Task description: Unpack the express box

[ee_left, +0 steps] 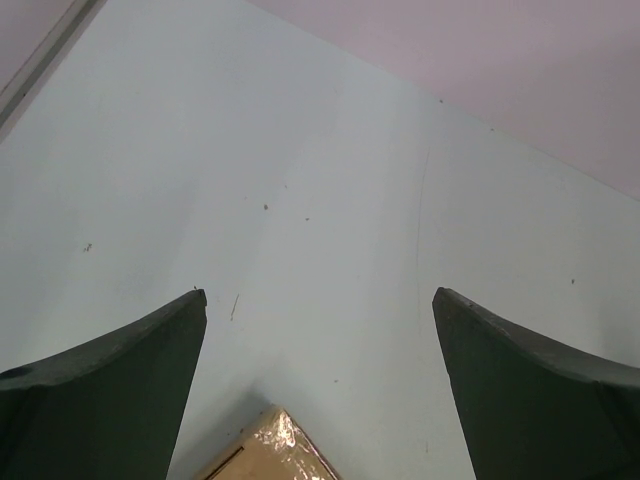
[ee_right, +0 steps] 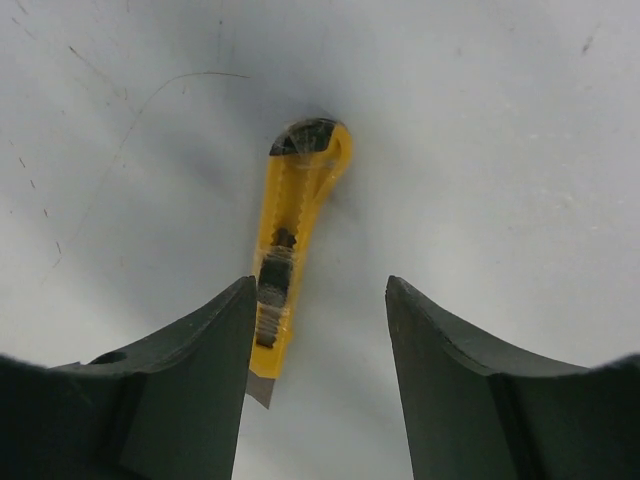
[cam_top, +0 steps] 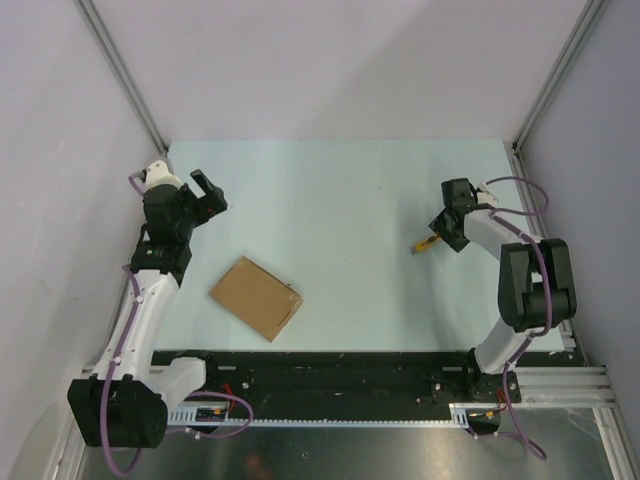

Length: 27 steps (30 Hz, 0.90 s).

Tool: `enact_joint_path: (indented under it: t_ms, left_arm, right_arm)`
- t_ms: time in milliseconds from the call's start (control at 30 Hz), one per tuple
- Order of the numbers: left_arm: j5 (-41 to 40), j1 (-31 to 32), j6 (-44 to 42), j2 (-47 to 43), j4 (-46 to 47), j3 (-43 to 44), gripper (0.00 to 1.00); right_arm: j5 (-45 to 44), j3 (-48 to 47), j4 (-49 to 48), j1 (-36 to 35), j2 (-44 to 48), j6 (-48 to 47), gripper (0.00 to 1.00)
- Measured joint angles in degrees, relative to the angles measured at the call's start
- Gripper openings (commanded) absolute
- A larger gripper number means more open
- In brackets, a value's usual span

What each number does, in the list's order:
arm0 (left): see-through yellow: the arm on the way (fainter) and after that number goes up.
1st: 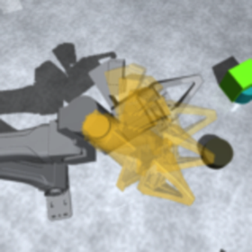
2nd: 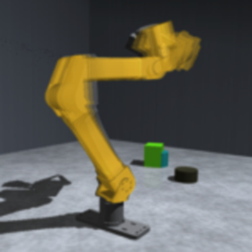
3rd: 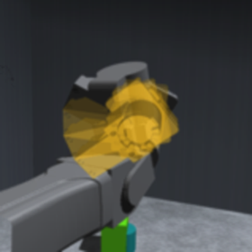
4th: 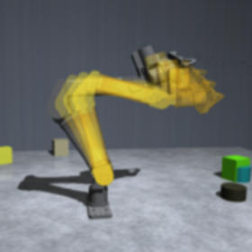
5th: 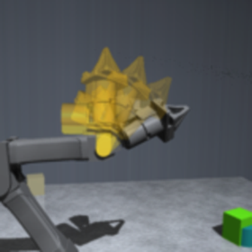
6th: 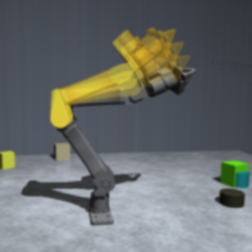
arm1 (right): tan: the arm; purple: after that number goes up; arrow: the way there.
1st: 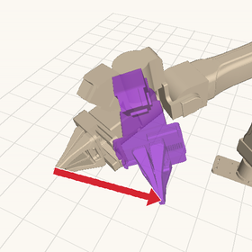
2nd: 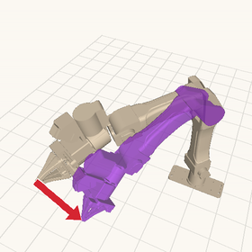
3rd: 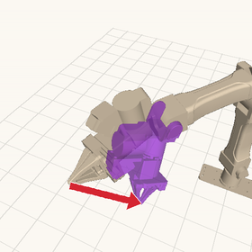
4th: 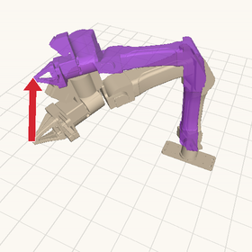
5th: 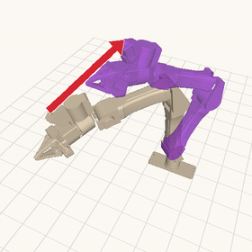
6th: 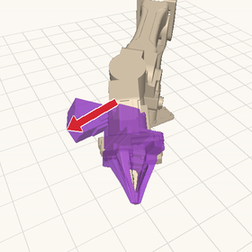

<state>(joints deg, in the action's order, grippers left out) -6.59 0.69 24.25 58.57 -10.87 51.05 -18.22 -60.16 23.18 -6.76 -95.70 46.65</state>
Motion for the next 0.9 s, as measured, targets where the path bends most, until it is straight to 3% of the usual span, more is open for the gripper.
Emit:
enact_joint_path:
  t_ms: [100, 733, 833, 900]
  left_arm:
    - [0.2, 0.0, 0.2, -0.1, 0.0, 0.0, 1.0]
    - [2.8, 0.0, -0.3, -0.5, 0.0, -0.1, 1.0]
    - [2.7, 0.0, -0.2, -0.7, 0.1, -0.5, 1.0]
    - [2.7, 0.0, -0.2, -1.0, 0.0, -0.9, 1.0]
  right_arm:
    - [0.0, -2.1, 0.9, -0.9, -2.7, 2.2, 0.53]
    - [-5.0, -16.6, 10.4, -3.3, -16.8, 5.3, 0.45]
    - [-6.3, -19.4, 13.2, -3.7, -18.7, 5.4, 0.42]
    - [-6.9, -20.2, 14.0, -4.0, -19.1, 5.4, 0.3]
